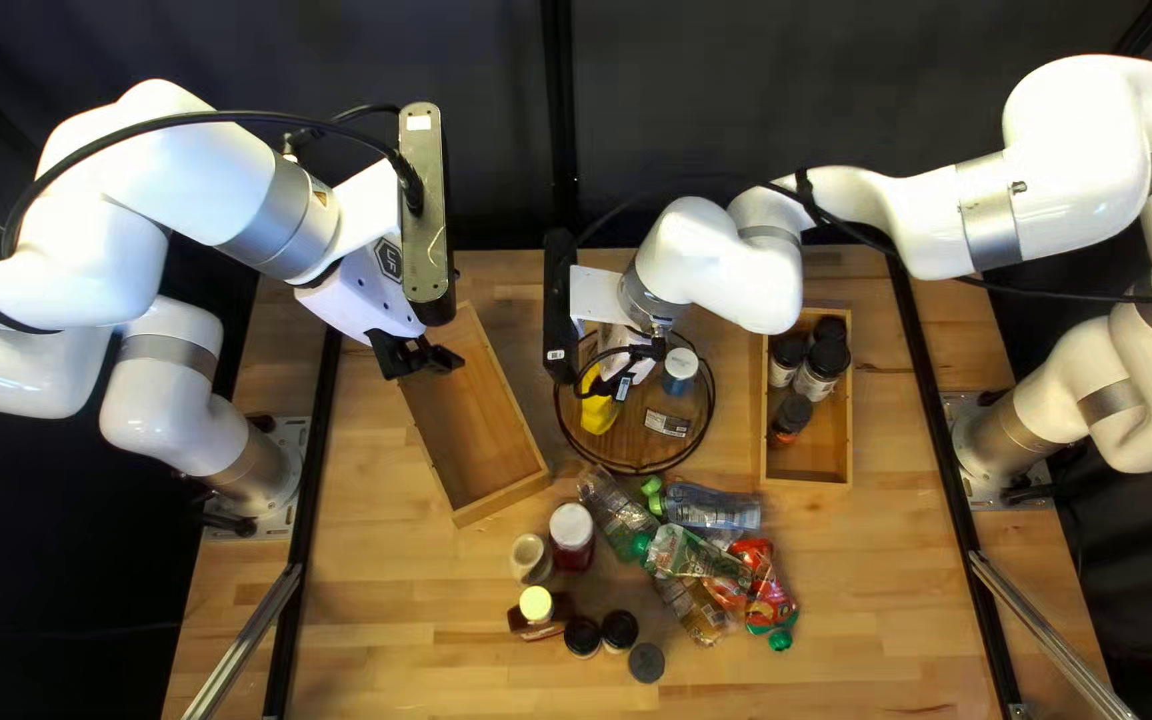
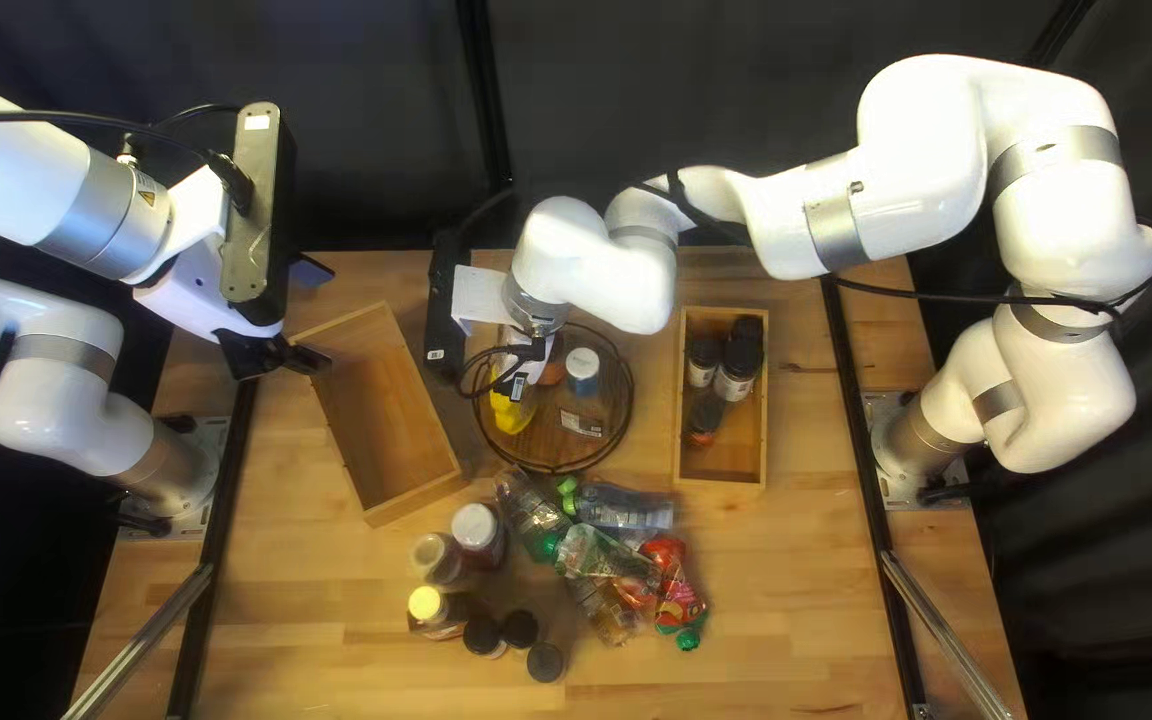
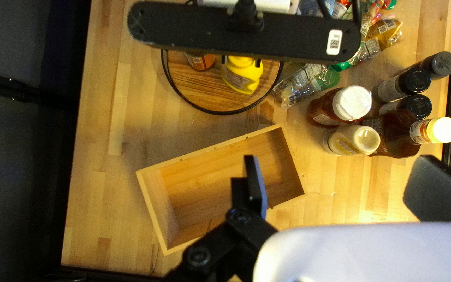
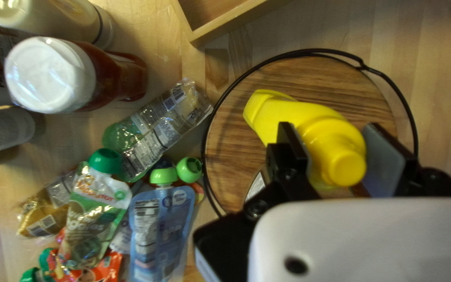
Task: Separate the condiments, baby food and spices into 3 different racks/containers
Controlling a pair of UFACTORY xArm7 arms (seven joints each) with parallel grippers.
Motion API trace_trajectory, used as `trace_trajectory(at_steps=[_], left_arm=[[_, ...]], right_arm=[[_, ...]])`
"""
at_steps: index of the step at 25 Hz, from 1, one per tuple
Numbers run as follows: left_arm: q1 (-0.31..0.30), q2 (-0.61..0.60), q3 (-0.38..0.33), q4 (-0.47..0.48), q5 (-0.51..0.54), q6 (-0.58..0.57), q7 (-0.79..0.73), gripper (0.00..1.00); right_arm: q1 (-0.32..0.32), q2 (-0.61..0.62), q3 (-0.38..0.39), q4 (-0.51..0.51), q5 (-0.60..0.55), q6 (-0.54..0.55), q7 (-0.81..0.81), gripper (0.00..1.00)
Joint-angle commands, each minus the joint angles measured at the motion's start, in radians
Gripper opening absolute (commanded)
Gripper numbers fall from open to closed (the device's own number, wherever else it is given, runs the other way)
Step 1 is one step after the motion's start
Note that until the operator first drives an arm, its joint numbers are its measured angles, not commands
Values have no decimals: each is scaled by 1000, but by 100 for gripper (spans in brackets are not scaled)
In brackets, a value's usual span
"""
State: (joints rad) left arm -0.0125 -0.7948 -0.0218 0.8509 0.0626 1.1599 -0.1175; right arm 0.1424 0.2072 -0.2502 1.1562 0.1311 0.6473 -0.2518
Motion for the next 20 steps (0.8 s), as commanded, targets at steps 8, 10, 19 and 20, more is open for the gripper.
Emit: trace_trajectory(at_steps=[8,10,19,20], left_arm=[[0,0,0,0,0,0,0,100],[0,0,0,0,0,0,0,100],[0,0,0,0,0,0,0,100],[0,0,0,0,0,0,0,100]], right_arm=[[4,22,4,7,-5,0,-2,21],[8,27,3,10,-12,0,2,58],[34,6,1,24,-65,38,40,94],[39,-1,0,33,-76,54,50,98]])
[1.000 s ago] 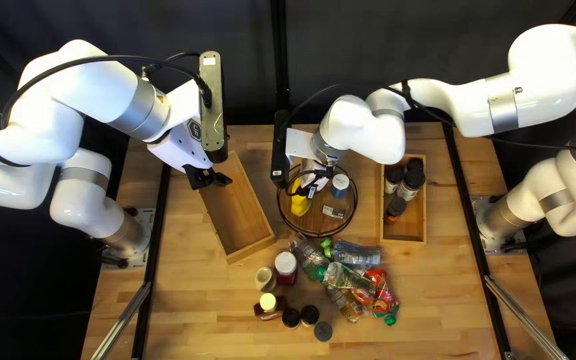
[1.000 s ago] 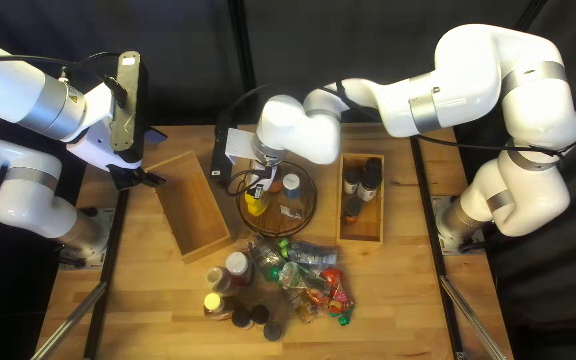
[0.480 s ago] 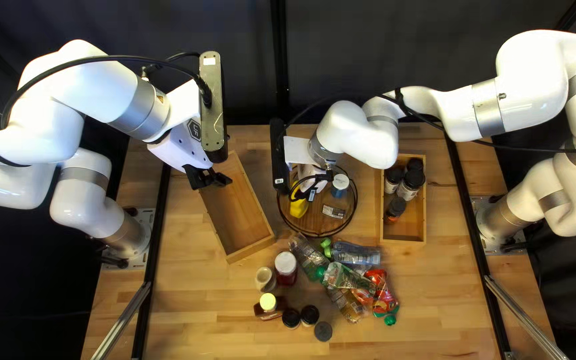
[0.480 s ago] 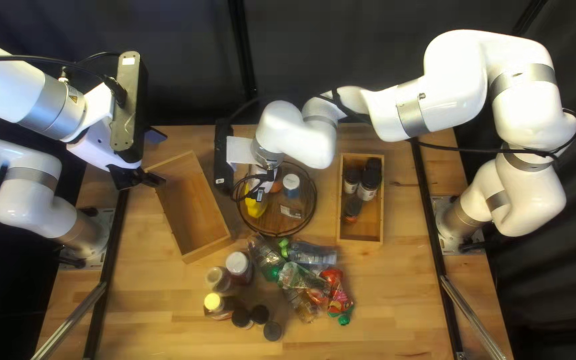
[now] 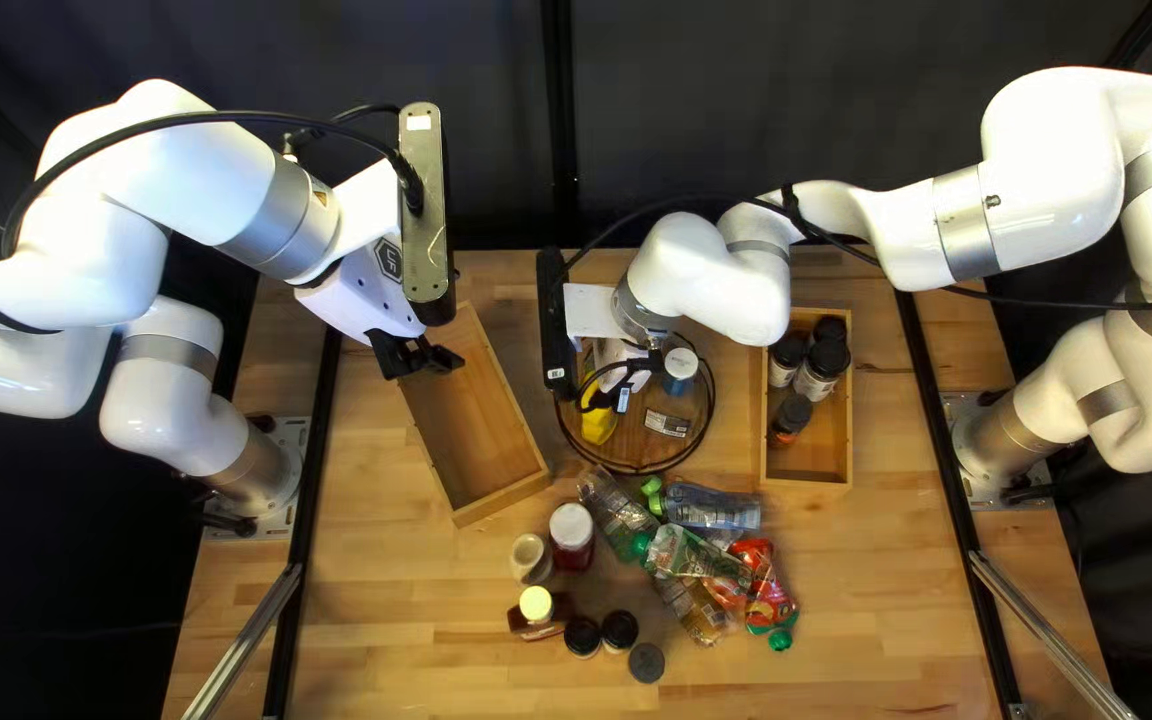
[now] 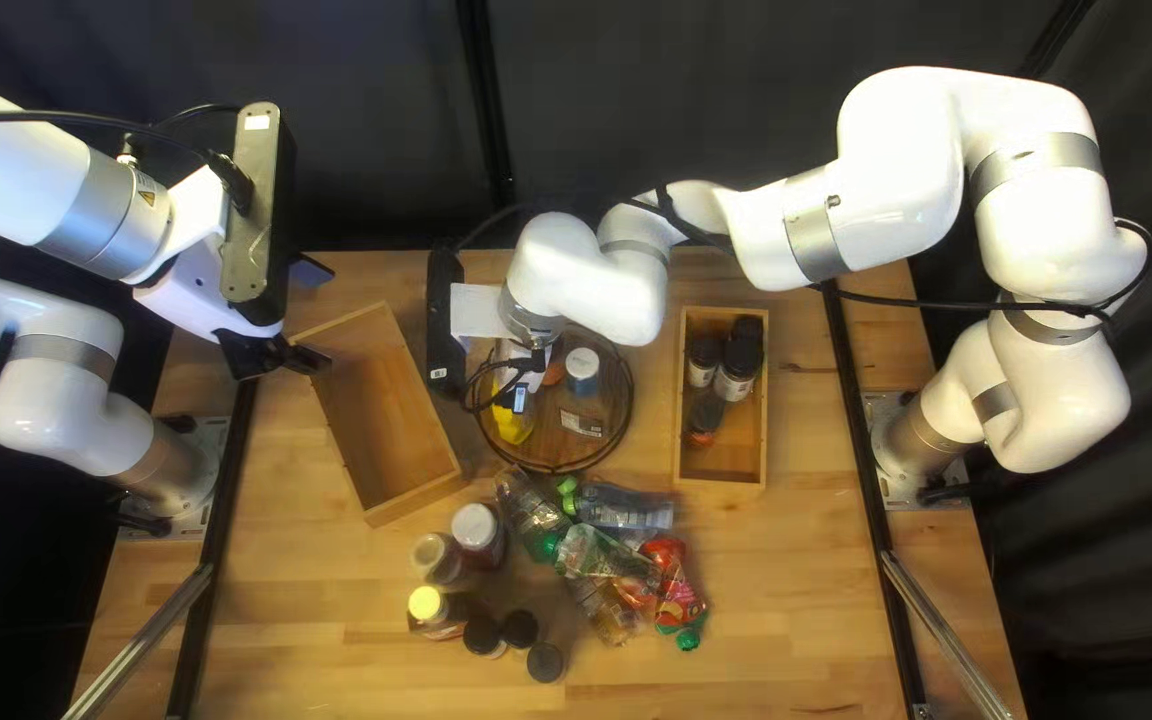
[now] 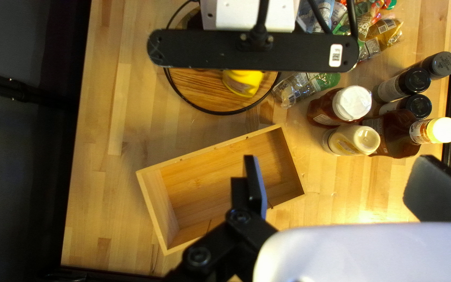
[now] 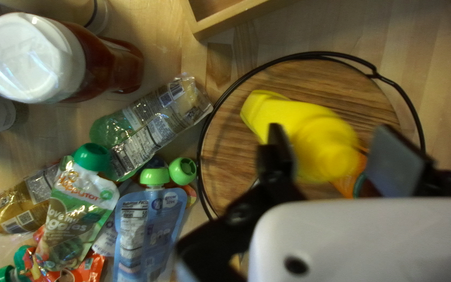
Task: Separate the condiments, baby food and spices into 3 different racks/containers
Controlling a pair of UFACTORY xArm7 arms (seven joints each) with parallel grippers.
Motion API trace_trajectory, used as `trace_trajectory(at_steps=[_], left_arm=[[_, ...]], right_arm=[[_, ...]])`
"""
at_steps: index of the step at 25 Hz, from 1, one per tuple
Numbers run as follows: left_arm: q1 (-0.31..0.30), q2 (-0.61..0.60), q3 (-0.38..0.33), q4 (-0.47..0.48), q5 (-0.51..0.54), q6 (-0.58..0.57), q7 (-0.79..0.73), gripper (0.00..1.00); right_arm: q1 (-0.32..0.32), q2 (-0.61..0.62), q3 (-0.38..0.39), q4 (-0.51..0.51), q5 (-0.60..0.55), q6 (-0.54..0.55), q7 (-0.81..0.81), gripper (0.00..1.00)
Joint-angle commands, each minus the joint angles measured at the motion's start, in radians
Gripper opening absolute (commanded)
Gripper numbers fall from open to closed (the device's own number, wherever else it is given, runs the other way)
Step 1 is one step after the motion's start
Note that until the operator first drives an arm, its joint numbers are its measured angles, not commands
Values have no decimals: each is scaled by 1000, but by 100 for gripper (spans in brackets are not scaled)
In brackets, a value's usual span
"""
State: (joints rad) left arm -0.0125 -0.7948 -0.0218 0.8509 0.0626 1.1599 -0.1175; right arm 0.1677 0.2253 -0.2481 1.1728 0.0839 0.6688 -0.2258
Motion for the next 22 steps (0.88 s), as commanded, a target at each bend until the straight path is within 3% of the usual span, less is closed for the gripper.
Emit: trace_trajectory(at_steps=[1,11,22], left_arm=[[0,0,0,0,0,0,0,100],[0,0,0,0,0,0,0,100],[0,0,0,0,0,0,0,100]], right_arm=[[18,-25,-2,25,-38,46,33,100],[115,-98,41,116,-149,204,236,100],[273,15,143,329,-132,428,597,100]])
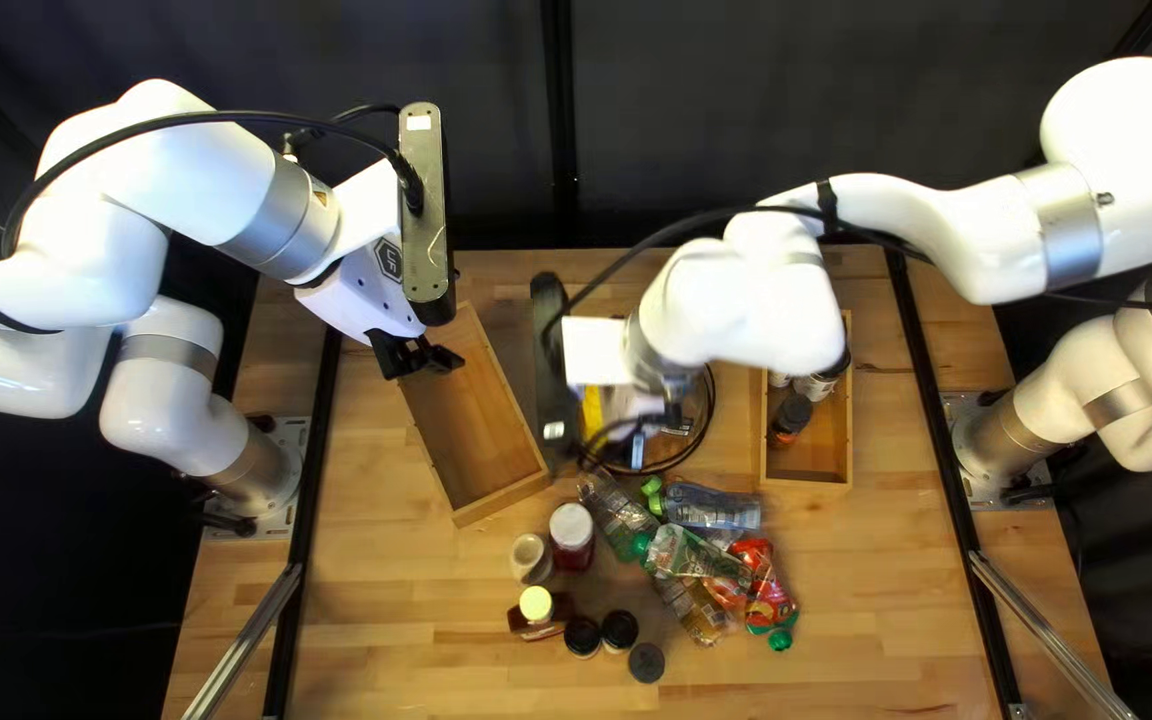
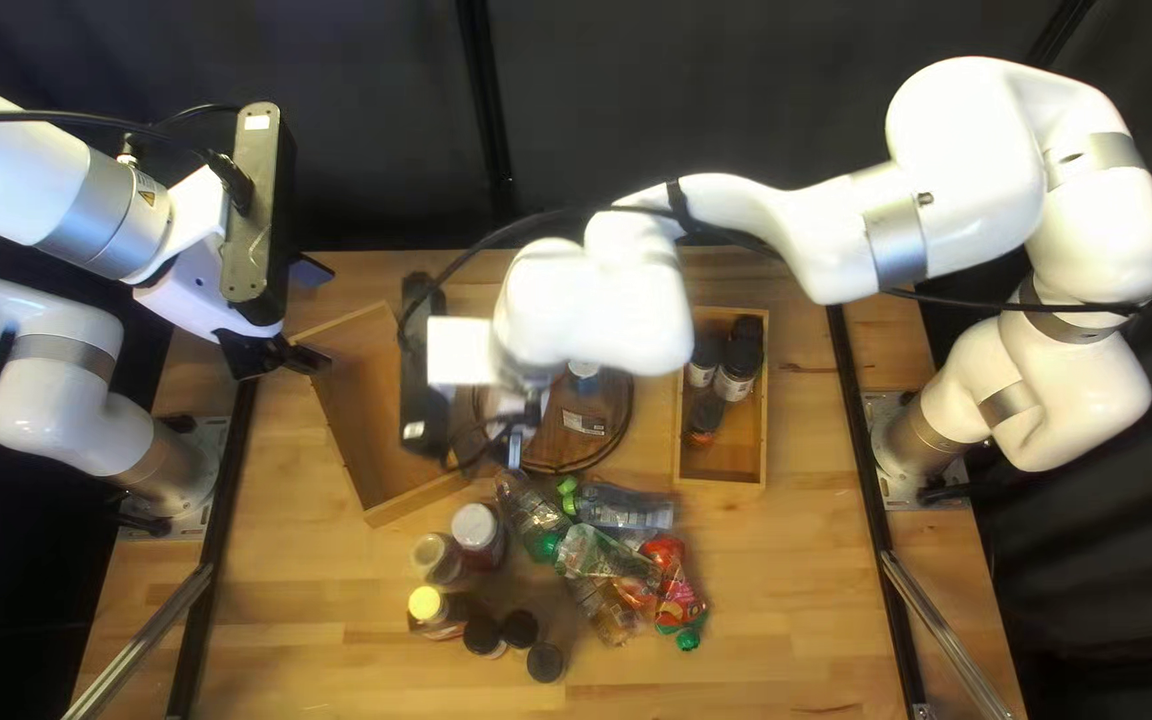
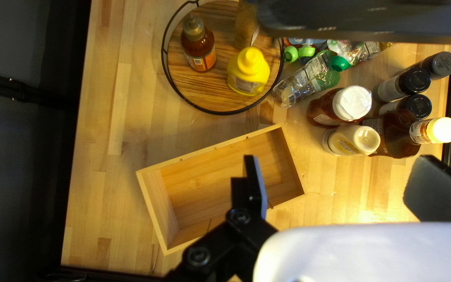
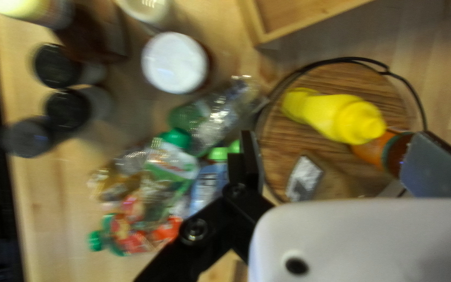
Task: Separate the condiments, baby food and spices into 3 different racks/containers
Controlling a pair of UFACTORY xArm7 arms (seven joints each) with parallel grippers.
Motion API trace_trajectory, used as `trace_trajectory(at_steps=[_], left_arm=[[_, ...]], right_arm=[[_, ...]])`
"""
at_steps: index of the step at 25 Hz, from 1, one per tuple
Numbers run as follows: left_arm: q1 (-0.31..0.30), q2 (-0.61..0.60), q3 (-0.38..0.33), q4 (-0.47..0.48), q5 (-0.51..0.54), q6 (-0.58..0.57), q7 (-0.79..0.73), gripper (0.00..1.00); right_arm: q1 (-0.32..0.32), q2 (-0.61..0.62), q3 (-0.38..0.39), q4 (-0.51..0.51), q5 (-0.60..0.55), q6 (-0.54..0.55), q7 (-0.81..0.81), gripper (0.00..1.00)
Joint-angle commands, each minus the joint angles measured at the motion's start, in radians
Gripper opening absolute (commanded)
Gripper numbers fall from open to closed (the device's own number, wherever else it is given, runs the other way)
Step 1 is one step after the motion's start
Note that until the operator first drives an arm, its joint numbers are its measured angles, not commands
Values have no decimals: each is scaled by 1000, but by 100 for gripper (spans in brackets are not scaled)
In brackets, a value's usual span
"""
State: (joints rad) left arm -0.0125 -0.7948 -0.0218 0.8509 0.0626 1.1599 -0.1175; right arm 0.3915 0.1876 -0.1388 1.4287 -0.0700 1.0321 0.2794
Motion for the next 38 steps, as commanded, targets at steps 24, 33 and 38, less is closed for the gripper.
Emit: trace_trajectory(at_steps=[24,33,38], left_arm=[[0,0,0,0,0,0,0,100],[0,0,0,0,0,0,0,100],[0,0,0,0,0,0,0,100]], right_arm=[[202,360,59,204,22,8,451,100],[205,410,47,210,21,9,494,100],[209,413,40,207,17,16,517,100]])
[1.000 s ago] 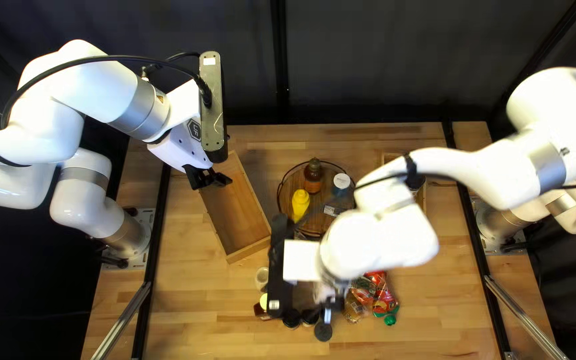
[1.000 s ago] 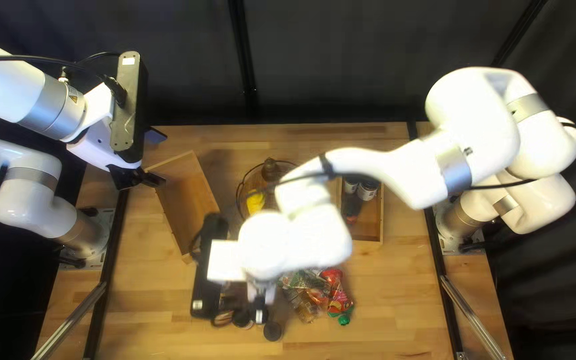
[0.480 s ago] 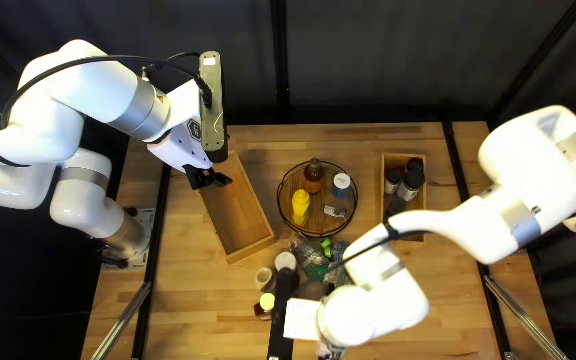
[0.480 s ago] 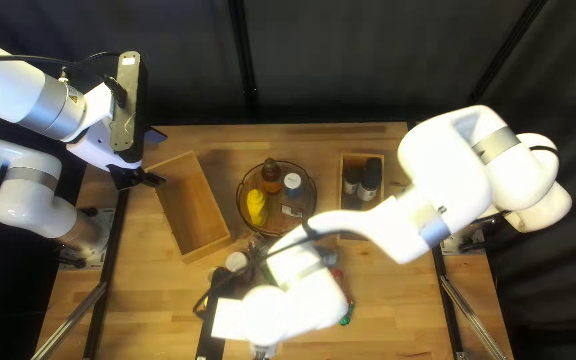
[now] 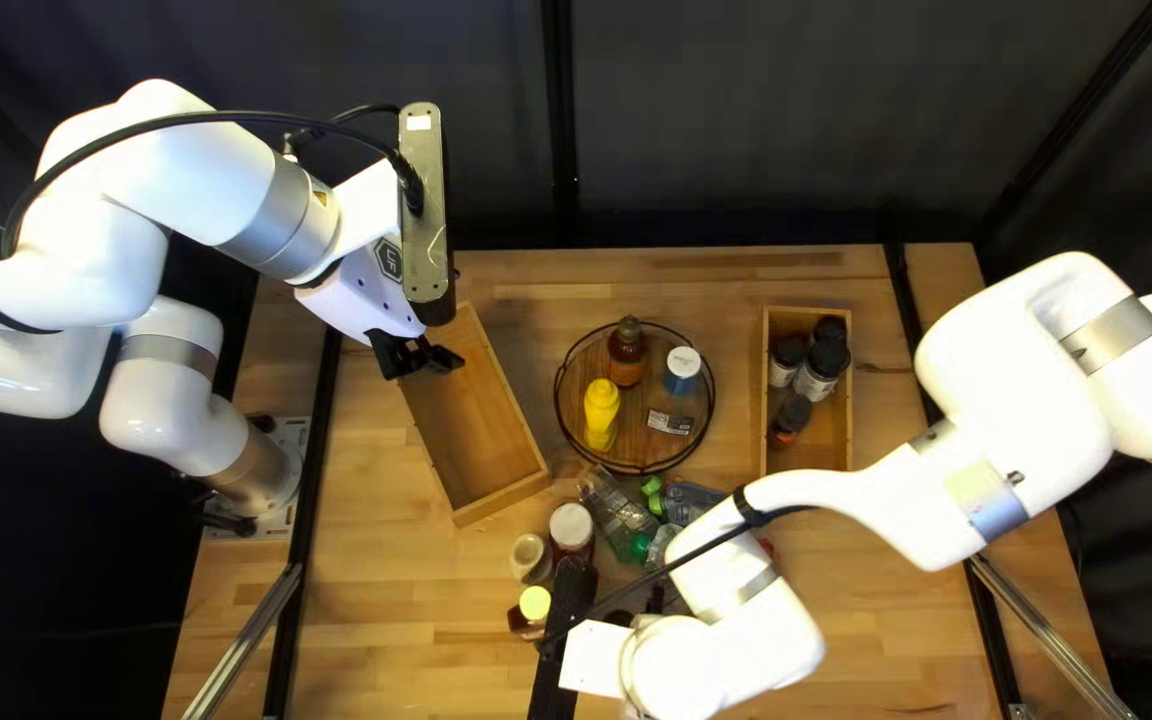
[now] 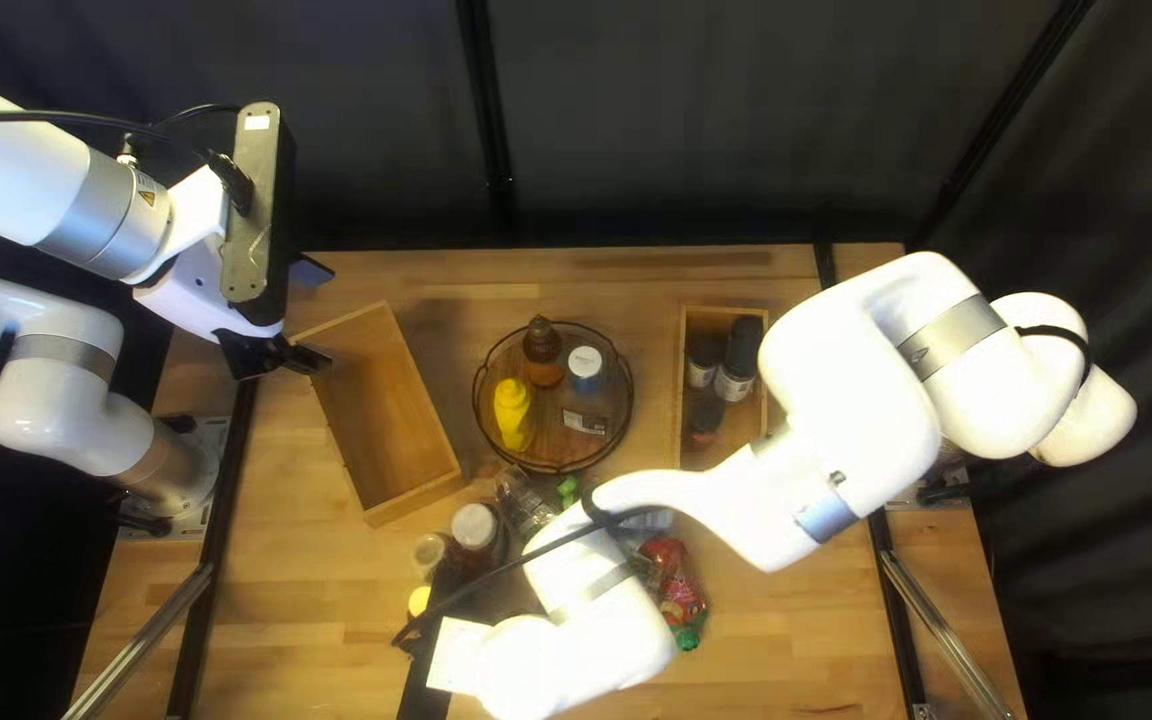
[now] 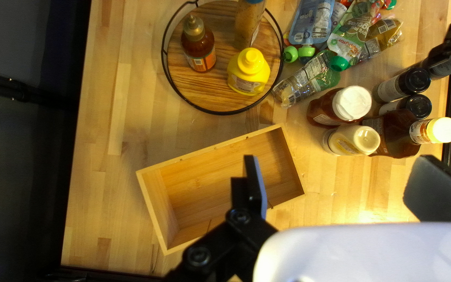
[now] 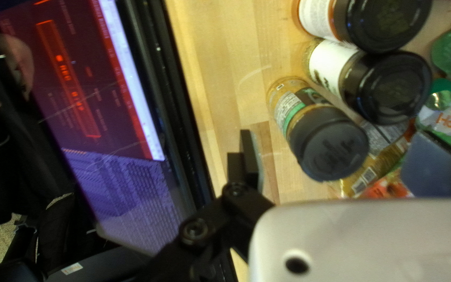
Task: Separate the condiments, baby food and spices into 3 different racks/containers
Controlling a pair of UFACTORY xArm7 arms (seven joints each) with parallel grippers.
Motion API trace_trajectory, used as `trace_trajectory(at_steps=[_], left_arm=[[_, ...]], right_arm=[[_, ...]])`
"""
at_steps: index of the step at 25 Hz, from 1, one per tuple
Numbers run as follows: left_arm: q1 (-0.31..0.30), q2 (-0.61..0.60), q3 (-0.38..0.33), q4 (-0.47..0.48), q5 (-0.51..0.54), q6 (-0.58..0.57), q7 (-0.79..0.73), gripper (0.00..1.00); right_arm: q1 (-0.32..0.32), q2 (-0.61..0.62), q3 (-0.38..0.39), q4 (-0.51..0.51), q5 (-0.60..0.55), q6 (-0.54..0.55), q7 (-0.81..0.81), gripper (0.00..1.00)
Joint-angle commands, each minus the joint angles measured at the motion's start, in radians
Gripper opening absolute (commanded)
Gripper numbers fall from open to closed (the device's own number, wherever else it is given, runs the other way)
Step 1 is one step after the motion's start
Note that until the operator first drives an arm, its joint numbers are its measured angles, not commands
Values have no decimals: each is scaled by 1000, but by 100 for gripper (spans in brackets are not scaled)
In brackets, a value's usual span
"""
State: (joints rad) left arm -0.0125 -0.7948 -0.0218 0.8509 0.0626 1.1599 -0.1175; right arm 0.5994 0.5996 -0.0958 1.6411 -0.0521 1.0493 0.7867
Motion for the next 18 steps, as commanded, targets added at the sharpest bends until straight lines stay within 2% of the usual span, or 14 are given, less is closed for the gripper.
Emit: trace_trajectory(at_steps=[1,2,3,5,7,12,18], left_arm=[[0,0,0,0,0,0,0,100],[0,0,0,0,0,0,0,100],[0,0,0,0,0,0,0,100],[0,0,0,0,0,0,0,100],[0,0,0,0,0,0,0,100],[0,0,0,0,0,0,0,100],[0,0,0,0,0,0,0,100]], right_arm=[[1,-2,-4,-14,0,-8,12,99],[1,-2,-4,-17,1,-11,13,92],[0,-1,-3,-19,3,-13,14,80],[-2,-7,0,-30,9,-20,10,6],[-2,-18,1,-47,10,-27,11,2],[24,-71,-1,-59,-10,16,32,2],[46,-252,-1,-150,-40,118,28,1]])
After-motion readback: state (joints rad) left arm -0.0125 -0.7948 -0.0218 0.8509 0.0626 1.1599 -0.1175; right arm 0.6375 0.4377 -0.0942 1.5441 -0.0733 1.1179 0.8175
